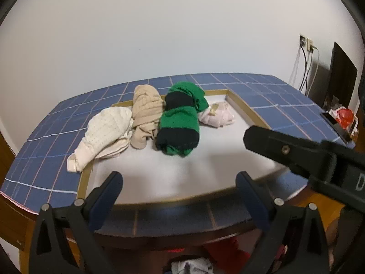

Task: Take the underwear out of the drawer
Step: 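Move both open tools back down into the drawer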

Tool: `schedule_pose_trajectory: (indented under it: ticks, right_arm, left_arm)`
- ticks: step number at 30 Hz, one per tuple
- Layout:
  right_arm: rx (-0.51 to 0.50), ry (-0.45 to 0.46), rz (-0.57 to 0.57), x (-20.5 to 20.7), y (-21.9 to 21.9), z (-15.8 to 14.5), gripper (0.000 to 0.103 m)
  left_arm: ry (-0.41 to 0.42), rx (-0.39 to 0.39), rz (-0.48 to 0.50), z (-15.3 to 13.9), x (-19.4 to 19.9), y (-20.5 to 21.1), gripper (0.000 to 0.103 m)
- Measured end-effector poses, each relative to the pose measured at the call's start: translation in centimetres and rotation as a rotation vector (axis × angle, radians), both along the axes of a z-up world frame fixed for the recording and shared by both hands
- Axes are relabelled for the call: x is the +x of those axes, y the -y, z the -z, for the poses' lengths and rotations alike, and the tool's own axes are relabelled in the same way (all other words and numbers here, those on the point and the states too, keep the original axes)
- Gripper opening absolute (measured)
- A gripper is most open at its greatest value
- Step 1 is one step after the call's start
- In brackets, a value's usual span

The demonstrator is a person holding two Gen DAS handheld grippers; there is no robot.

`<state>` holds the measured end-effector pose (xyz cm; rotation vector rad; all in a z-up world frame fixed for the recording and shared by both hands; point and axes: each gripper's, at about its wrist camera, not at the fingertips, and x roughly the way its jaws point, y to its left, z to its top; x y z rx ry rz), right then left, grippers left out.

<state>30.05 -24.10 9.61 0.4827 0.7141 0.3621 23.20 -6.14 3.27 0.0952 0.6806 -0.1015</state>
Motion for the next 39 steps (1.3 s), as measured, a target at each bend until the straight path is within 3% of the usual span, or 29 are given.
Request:
schedule_pose_trajectory:
  ticks: [17, 22, 34, 39]
  right_arm:
    - [-0.069, 0.035, -0.078, -7.0, -0.6, 0.4, 0.066]
    - [-0.105, 0.024, -0.082, -8.9, -0.4, 1.4, 0.066]
    - [-0.093, -0.063, -0.097, -11.8, -0.4, 5.3, 0.066]
    - [-0.111, -0.086, -0.094, -12.8, -0.4, 6.7, 0.066]
  left_arm:
    - [-0.004, -0.036, 0.071, 1.2, -5.4, -2.0, 0.103]
    - [-0.027, 0.008, 0.069, 2.9, -6.6, -3.1, 0.103]
    - [-0.133, 0.075, 0.095, 7.5, -8.9, -4.0, 0.103]
    - [-0.197, 0.065, 0.097, 8.9, -8.9, -4.3, 0.103]
